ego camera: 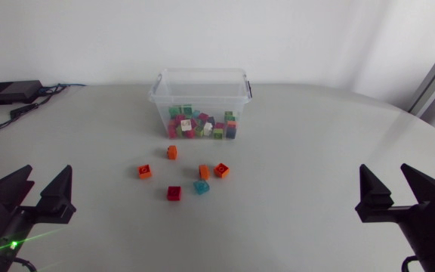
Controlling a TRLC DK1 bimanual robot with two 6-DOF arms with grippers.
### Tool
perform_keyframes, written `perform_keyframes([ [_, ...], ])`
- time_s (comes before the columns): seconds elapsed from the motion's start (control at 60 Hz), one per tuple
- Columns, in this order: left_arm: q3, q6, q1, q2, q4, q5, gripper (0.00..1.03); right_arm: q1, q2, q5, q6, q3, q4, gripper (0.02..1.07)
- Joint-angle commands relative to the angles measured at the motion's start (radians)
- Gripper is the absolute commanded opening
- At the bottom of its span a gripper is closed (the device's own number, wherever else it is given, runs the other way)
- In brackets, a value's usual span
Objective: Place the duplo bricks in the container
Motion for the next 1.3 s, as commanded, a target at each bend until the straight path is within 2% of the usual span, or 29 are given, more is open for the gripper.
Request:
perform_keyframes([
  [0.0,-0.016,0.006,-0.004,-0.010,-0.002,-0.001,0.99,0.003,-0.004,-0.002,-0.017,-0.019,-0.008,1.03],
  [0.317,-0.013,-0.001,0.003,-0.010,0.004,-0.001,0.99,0.007,-0.007,-0.002,-0.015,-0.015,-0.005,1.03],
  [0.583,0.139,-0.004,-0.005,0.033,-0.052,0.000,0.99,0.017,0.054,-0.001,-0.017,0.130,-0.037,1.03],
  [0.65,0.211,-0.004,-0.016,0.113,-0.054,0.000,0.99,0.035,0.135,-0.007,-0.017,0.202,-0.060,1.03],
  [0.767,0.357,-0.004,-0.085,0.318,-0.062,0.000,0.99,0.063,0.232,-0.014,-0.027,0.295,-0.063,1.03],
  [0.95,0.498,-0.008,-0.157,0.634,-0.039,0.000,0.99,0.069,0.551,-0.017,-0.032,0.446,-0.073,1.03],
  [1.083,0.562,-0.007,-0.165,0.834,-0.046,0.000,0.99,0.064,0.733,-0.017,-0.032,0.507,-0.076,1.03],
  [1.283,0.662,0.050,-0.188,1.139,-0.143,0.003,0.99,0.055,0.953,-0.022,-0.032,0.567,-0.163,1.03],
])
